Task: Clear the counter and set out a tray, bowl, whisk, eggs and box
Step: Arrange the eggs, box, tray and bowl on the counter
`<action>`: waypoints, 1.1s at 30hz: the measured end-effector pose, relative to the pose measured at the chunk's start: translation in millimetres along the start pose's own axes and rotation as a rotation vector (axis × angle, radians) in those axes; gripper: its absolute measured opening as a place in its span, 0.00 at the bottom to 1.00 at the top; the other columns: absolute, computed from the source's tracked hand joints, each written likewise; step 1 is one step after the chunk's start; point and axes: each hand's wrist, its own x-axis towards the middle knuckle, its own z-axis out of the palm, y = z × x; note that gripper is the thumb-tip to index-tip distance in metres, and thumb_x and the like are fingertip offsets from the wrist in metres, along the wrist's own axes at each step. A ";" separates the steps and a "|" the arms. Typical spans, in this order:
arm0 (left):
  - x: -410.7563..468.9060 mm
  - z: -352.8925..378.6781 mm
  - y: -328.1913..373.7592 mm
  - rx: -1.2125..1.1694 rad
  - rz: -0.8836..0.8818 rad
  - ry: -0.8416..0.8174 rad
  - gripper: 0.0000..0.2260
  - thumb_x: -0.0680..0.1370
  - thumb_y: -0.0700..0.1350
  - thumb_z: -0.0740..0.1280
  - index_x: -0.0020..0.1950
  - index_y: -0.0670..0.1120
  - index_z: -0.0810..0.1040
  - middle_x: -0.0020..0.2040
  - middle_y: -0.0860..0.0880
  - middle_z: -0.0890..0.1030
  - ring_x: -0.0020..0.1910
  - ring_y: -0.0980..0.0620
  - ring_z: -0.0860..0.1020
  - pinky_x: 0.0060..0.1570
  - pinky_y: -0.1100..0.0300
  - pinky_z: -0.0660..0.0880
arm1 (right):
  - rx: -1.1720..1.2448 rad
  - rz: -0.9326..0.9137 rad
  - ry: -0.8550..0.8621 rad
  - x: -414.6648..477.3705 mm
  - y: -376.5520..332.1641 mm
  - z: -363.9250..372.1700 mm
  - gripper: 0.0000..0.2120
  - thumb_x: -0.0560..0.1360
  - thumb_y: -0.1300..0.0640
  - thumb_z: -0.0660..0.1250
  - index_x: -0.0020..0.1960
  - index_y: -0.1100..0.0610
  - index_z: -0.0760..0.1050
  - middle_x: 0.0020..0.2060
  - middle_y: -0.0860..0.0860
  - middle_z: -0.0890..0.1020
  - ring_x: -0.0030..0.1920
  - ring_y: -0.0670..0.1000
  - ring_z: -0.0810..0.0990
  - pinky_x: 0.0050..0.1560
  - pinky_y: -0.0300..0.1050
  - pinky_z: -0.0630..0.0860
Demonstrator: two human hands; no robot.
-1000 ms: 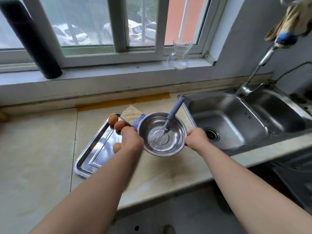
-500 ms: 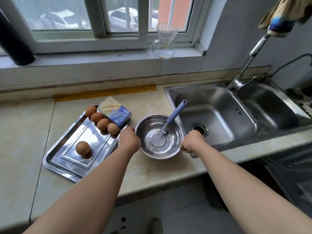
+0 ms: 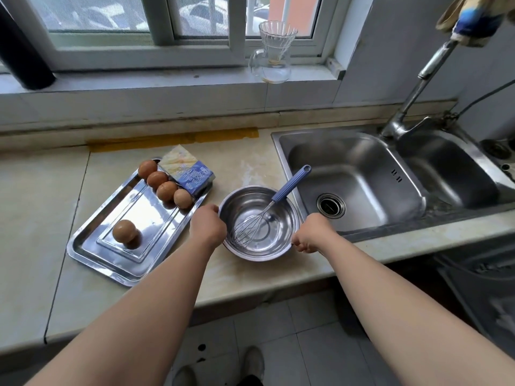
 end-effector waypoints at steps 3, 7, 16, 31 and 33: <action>5.0 2.6 -0.6 0.023 0.014 0.002 0.12 0.72 0.32 0.63 0.53 0.40 0.79 0.56 0.39 0.81 0.55 0.39 0.77 0.47 0.55 0.72 | 0.011 0.008 -0.047 4.1 1.0 0.1 0.14 0.67 0.71 0.66 0.30 0.61 0.65 0.26 0.61 0.77 0.27 0.55 0.70 0.28 0.42 0.65; 4.2 2.7 -1.6 0.040 0.021 0.002 0.14 0.74 0.33 0.63 0.59 0.38 0.78 0.58 0.39 0.80 0.57 0.39 0.77 0.52 0.54 0.74 | -0.078 -0.017 0.005 -2.4 -1.3 -3.3 0.13 0.66 0.66 0.71 0.28 0.61 0.69 0.21 0.55 0.74 0.25 0.55 0.74 0.31 0.44 0.72; 7.5 -14.9 -3.5 0.076 -0.021 0.050 0.09 0.78 0.37 0.59 0.55 0.39 0.76 0.55 0.39 0.80 0.52 0.38 0.77 0.49 0.52 0.73 | -0.245 -0.193 0.182 -27.2 -42.2 -19.3 0.11 0.69 0.53 0.71 0.43 0.56 0.71 0.43 0.54 0.79 0.47 0.57 0.81 0.41 0.44 0.73; 12.6 -118.8 -114.7 0.295 -0.357 0.222 0.15 0.76 0.44 0.62 0.62 0.44 0.74 0.61 0.40 0.76 0.63 0.38 0.73 0.58 0.52 0.70 | -0.290 -0.654 0.088 -41.9 -159.1 83.9 0.14 0.72 0.60 0.65 0.57 0.57 0.77 0.56 0.56 0.80 0.56 0.59 0.78 0.56 0.50 0.76; 19.4 -124.6 -134.7 0.263 -0.394 0.177 0.14 0.74 0.42 0.61 0.59 0.44 0.76 0.60 0.42 0.76 0.61 0.39 0.73 0.49 0.52 0.69 | -0.292 -0.677 0.093 -40.9 -166.3 98.6 0.15 0.72 0.60 0.64 0.58 0.57 0.77 0.57 0.57 0.80 0.57 0.61 0.77 0.55 0.49 0.76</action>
